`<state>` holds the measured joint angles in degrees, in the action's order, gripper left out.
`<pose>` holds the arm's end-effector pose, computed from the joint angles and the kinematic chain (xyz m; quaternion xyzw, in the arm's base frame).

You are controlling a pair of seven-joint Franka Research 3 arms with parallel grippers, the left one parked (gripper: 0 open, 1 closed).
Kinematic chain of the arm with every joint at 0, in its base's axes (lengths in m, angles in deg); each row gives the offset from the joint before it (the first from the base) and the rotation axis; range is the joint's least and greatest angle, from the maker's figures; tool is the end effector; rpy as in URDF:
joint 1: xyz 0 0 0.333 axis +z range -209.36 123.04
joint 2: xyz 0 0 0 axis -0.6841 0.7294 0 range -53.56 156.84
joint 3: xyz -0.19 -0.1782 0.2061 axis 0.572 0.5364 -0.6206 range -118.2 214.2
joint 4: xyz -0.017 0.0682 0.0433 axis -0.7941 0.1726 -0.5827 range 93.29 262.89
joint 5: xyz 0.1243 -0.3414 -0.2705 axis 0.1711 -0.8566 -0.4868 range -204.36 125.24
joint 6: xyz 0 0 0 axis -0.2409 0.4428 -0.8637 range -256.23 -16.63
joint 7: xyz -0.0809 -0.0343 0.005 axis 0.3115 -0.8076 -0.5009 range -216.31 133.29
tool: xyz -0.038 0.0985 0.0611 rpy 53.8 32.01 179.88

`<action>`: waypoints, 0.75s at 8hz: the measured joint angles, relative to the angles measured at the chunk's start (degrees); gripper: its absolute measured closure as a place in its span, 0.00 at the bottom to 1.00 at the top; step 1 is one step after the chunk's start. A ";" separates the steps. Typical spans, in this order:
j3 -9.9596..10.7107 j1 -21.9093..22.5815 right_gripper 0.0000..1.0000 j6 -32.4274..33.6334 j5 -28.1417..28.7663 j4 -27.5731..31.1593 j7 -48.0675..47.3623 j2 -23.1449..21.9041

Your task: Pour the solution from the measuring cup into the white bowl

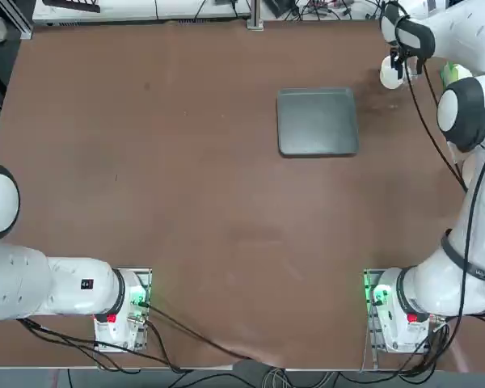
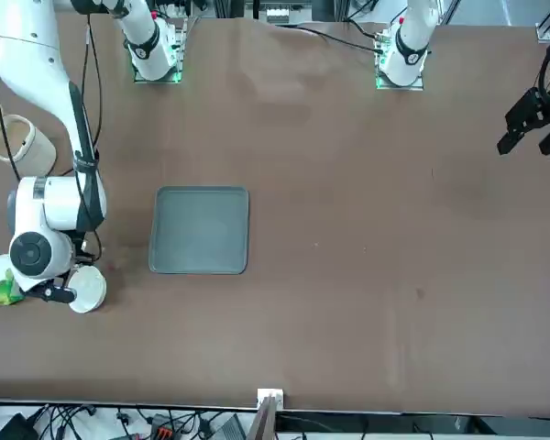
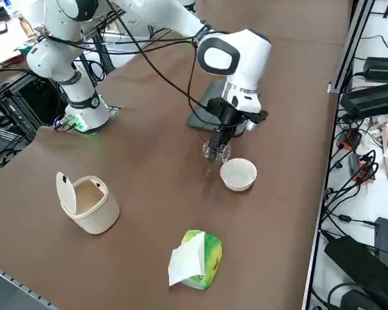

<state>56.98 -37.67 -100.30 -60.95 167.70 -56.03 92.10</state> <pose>0.7625 -0.0591 0.2444 0.9680 -0.0612 -0.0840 0.2286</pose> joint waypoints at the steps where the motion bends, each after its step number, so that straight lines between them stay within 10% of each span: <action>1: -0.06 0.02 0.26 0.07 -1.47 -1.11 0.30 1.09; 6: -0.58 1.97 0.26 1.07 -9.91 -5.32 3.39 5.90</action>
<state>56.40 -35.70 -99.24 -70.86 162.38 -52.64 98.00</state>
